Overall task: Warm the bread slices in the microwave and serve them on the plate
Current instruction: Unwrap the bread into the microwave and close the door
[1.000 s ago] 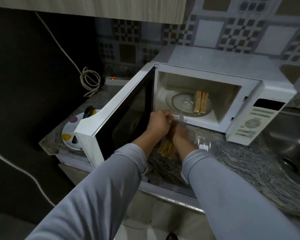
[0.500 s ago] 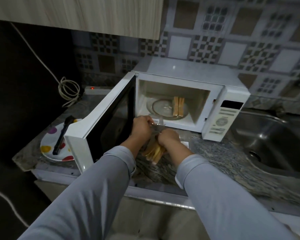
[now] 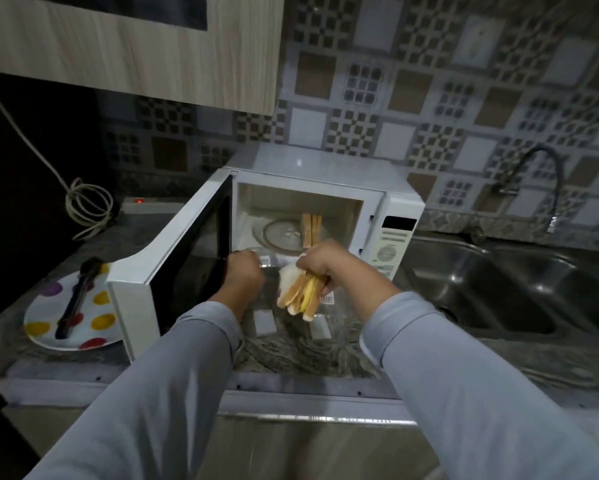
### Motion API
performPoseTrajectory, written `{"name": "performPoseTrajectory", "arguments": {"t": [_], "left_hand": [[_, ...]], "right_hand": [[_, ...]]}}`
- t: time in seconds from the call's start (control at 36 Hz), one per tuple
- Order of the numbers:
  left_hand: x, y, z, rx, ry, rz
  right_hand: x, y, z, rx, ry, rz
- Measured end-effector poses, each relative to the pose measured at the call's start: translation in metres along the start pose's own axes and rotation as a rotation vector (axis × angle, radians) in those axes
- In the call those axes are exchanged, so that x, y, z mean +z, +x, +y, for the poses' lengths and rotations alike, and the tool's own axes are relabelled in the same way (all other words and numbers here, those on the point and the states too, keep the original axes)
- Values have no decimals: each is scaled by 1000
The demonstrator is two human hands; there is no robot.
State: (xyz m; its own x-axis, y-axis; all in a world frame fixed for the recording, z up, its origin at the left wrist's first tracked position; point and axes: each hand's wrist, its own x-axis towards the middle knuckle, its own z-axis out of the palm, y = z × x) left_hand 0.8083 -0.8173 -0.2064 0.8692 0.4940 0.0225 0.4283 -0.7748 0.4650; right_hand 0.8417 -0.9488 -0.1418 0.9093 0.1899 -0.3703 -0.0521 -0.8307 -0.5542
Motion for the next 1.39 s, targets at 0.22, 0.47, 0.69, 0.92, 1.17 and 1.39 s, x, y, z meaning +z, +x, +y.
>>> {"name": "performPoseTrajectory", "arguments": {"t": [0.22, 0.47, 0.69, 0.92, 1.17, 1.39], "left_hand": [[-1, -12, 2, 60, -3, 4], [-15, 13, 14, 63, -175, 134], [-32, 72, 42, 309, -173, 403], [-36, 134, 69, 517, -40, 664], [-28, 176, 72, 400, 98, 362], [-14, 184, 62, 437, 107, 538]], "right_hand": [[-42, 2, -6, -1, 1, 25], [-53, 30, -4, -30, 79, 202], [-37, 95, -10, -78, 76, 208], [-35, 153, -33, -89, 124, 212], [-1, 282, -48, -375, -86, 213], [-21, 242, -51, -490, -545, 215]]}}
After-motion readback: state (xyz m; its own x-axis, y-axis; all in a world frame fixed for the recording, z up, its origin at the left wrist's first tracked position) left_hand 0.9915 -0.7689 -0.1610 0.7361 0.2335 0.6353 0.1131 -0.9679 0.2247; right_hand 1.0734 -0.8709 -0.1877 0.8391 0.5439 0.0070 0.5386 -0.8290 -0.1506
